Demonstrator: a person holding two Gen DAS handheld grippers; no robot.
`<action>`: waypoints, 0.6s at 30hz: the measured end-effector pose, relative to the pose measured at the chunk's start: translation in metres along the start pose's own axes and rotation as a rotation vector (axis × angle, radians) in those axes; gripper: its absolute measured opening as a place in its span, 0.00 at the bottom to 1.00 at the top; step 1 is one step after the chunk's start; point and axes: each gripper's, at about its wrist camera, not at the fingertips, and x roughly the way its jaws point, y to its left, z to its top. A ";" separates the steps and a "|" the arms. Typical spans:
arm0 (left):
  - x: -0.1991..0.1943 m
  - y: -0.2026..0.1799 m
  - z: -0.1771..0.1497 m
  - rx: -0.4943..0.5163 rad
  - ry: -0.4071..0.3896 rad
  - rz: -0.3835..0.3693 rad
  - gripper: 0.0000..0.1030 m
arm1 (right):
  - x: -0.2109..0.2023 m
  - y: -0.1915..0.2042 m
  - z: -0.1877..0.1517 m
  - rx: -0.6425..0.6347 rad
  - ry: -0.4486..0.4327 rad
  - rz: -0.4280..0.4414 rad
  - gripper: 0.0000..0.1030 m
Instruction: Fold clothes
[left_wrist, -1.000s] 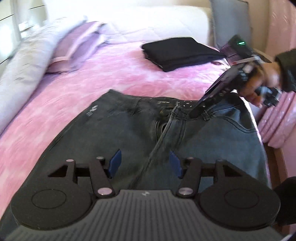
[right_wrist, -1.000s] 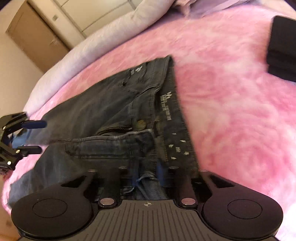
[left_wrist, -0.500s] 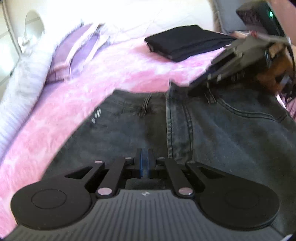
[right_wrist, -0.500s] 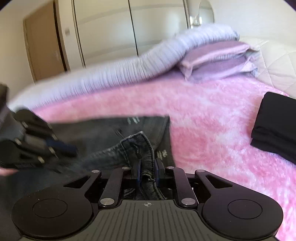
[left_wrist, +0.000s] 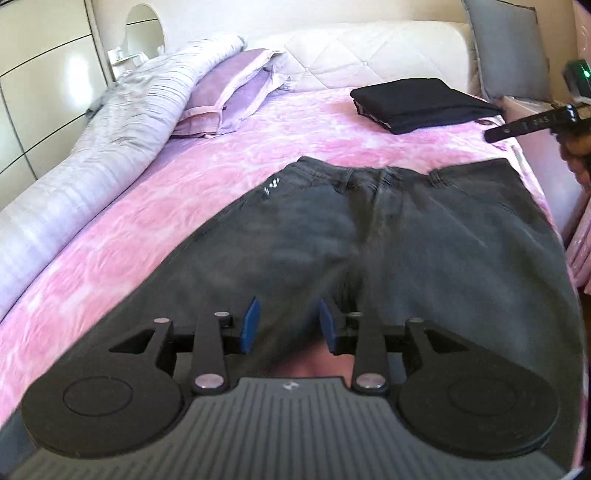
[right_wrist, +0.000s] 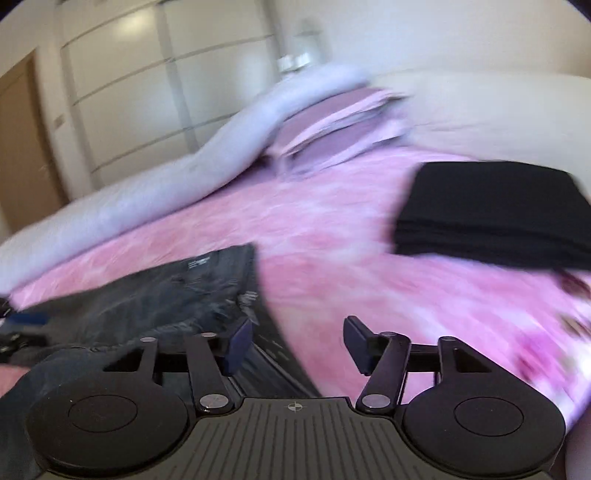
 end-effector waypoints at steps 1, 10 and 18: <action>-0.011 -0.007 -0.008 0.004 -0.003 0.007 0.33 | -0.012 -0.008 -0.010 0.048 -0.008 -0.006 0.59; -0.090 -0.059 -0.085 -0.038 0.058 0.114 0.34 | -0.033 -0.035 -0.068 0.415 -0.012 0.126 0.59; -0.195 -0.013 -0.171 -0.236 0.178 0.389 0.37 | -0.010 -0.014 -0.057 0.267 0.064 -0.019 0.10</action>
